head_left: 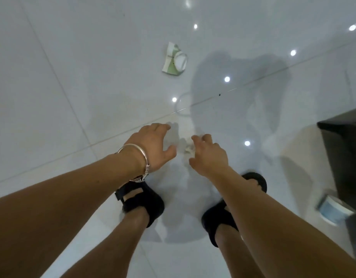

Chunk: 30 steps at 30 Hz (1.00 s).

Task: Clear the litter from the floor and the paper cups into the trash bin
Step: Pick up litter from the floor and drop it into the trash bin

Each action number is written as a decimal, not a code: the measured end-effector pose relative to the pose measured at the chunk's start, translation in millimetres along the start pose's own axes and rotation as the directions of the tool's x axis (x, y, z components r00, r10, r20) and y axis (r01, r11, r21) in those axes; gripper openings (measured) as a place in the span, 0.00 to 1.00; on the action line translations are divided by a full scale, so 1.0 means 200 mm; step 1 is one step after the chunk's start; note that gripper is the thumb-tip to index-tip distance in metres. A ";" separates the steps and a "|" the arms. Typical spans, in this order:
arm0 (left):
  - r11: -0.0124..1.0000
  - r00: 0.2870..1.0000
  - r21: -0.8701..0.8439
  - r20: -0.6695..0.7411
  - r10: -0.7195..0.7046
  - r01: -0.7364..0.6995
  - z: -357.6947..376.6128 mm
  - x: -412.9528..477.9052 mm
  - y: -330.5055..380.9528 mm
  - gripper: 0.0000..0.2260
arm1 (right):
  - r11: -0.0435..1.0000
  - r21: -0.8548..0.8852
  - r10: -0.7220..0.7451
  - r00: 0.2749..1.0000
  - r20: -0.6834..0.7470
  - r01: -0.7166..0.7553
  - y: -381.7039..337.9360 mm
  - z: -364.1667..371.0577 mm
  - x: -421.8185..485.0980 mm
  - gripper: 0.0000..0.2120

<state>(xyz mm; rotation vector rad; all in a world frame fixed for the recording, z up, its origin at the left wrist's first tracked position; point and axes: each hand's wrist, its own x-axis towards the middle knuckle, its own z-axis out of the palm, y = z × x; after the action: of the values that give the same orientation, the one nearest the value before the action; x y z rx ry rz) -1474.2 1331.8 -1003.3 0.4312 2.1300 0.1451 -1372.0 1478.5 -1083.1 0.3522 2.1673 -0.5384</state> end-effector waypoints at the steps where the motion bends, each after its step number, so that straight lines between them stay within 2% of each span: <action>1: 1.000 1.000 -0.006 0.017 -0.009 0.010 0.03 0.03 -0.03 0.29 | 1.000 -0.022 -0.003 1.000 -0.020 0.003 0.01 0.05 0.04 0.23; 3: 0.999 0.998 -0.012 0.052 -0.032 0.032 0.08 0.07 -0.08 0.29 | 1.000 -0.026 -0.012 0.999 -0.050 0.011 0.02 0.11 0.09 0.18; 4: 0.999 0.997 -0.015 0.064 -0.033 0.034 0.09 0.07 -0.09 0.29 | 0.999 0.033 0.009 0.998 -0.058 -0.007 0.03 0.13 0.09 0.16; 6: 1.000 0.998 -0.022 0.068 -0.017 0.018 0.10 0.05 -0.09 0.30 | 0.947 0.296 0.138 0.990 -0.031 -0.123 0.00 0.11 0.07 0.13; 8: 0.999 0.998 -0.043 0.060 0.014 -0.011 0.06 0.00 -0.07 0.31 | 0.758 0.609 0.244 0.968 0.068 -0.234 -0.07 0.03 0.00 0.12; 10: 0.995 0.995 -0.083 0.079 0.054 -0.048 -0.02 -0.07 -0.04 0.33 | 0.571 0.780 0.208 0.965 0.162 -0.255 -0.18 -0.10 -0.11 0.14; 13: 0.979 0.989 -0.181 0.098 0.112 -0.093 -0.21 -0.18 0.01 0.33 | 0.388 0.893 0.130 0.973 0.191 -0.228 -0.34 -0.36 -0.27 0.13; 15: 0.963 0.989 -0.250 0.081 0.121 -0.098 -0.37 -0.25 0.03 0.27 | 0.295 0.933 0.106 0.977 0.183 -0.206 -0.44 -0.55 -0.36 0.11; 18: 0.923 0.994 -0.375 0.036 0.105 -0.083 -0.60 -0.34 0.03 0.16 | 0.270 0.943 0.067 0.980 0.186 -0.197 -0.58 -0.80 -0.45 0.10; 20: 0.921 0.996 -0.384 0.028 0.086 -0.068 -0.74 -0.37 -0.01 0.16 | 0.286 0.939 0.046 0.981 0.188 -0.193 -0.65 -0.93 -0.46 0.10; 21: 0.931 0.997 -0.361 0.025 0.068 -0.054 -0.79 -0.37 -0.04 0.18 | 0.327 0.929 0.054 0.985 0.166 -0.175 -0.68 -0.98 -0.44 0.09; 22: 0.936 0.999 -0.351 0.017 0.039 -0.030 -0.83 -0.37 -0.09 0.19 | 0.425 0.893 0.083 0.989 0.124 -0.148 -0.69 -1.01 -0.40 0.08; 23: 0.933 1.000 -0.359 0.016 0.003 0.003 -0.86 -0.36 -0.14 0.20 | 0.583 0.804 0.117 0.991 0.062 -0.119 -0.69 -1.03 -0.35 0.09; 24: 0.927 0.999 -0.371 0.018 -0.040 0.044 -0.88 -0.35 -0.20 0.20 | 0.744 0.660 0.137 0.991 -0.002 -0.101 -0.68 -1.04 -0.28 0.12; 25: 0.923 0.996 -0.376 0.019 -0.084 0.085 -0.89 -0.33 -0.25 0.19 | 0.856 0.509 0.140 0.989 -0.051 -0.095 -0.66 -1.05 -0.20 0.18; 27: 0.920 0.990 -0.365 0.024 -0.142 0.141 -0.87 -0.27 -0.36 0.18 | 0.946 0.307 0.136 0.986 -0.096 -0.101 -0.63 -1.05 -0.02 0.27; 30: 0.903 0.978 -0.381 0.024 -0.208 0.202 -0.79 -0.14 -0.49 0.17 | 0.997 0.040 0.066 0.983 -0.171 -0.060 -0.56 -1.00 0.32 0.37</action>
<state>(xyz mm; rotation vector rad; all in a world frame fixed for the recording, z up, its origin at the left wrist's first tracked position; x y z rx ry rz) -1614.9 1240.2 -917.4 -0.0253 2.0846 0.4350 -1593.4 1483.8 -997.1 0.5015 2.3060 -0.5271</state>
